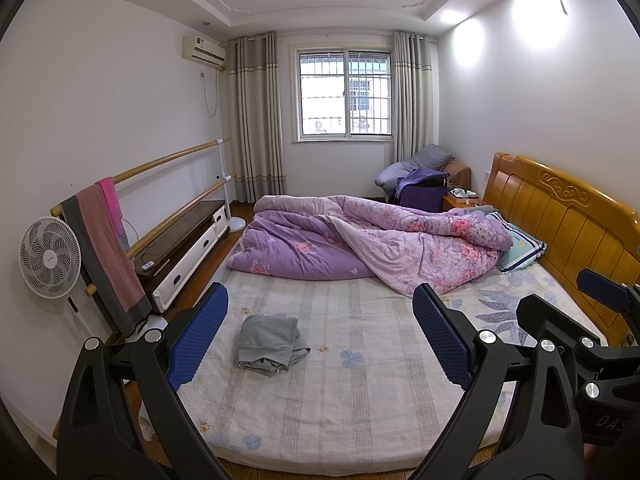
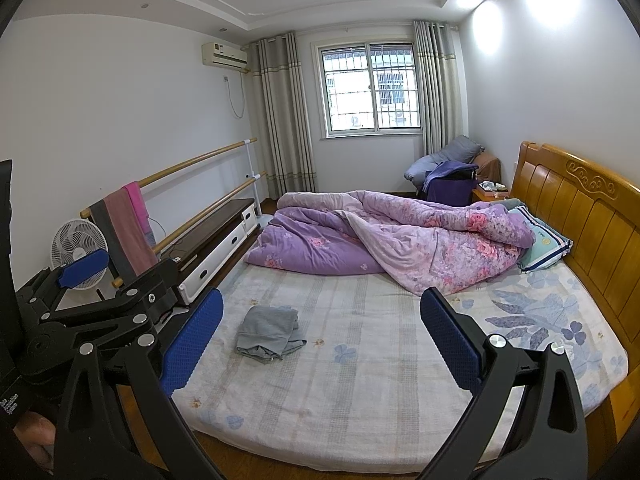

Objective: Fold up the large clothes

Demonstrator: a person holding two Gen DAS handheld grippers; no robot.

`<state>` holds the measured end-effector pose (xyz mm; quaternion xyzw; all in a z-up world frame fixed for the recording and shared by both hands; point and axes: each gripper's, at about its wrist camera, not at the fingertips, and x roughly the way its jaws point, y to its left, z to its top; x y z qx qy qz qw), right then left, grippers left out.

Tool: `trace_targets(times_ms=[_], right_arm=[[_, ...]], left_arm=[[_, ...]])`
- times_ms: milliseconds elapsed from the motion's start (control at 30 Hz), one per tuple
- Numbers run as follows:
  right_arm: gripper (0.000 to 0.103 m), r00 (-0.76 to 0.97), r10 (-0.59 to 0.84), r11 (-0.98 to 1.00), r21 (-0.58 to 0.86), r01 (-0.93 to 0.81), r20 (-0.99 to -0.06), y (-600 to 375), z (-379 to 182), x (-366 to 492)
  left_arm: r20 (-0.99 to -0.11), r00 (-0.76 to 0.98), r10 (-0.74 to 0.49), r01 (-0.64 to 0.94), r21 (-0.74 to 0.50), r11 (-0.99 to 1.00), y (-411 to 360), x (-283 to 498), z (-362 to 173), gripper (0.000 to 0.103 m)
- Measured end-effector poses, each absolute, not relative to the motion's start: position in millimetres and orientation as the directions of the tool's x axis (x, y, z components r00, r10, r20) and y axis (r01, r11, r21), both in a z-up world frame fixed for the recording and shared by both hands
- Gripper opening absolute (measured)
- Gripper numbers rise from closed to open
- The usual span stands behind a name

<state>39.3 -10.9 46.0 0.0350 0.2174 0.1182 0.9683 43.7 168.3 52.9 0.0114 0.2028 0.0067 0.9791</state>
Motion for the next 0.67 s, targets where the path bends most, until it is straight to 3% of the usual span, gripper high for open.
trace_targets(times_ms=[667], right_arm=[[0.095, 0.857, 0.247, 0.969, 0.137, -0.207, -0.453, 18, 34, 60]], left_arm=[[-0.435, 0.900, 0.024, -0.017, 0.021, 1.000, 211, 61, 35, 0.094]])
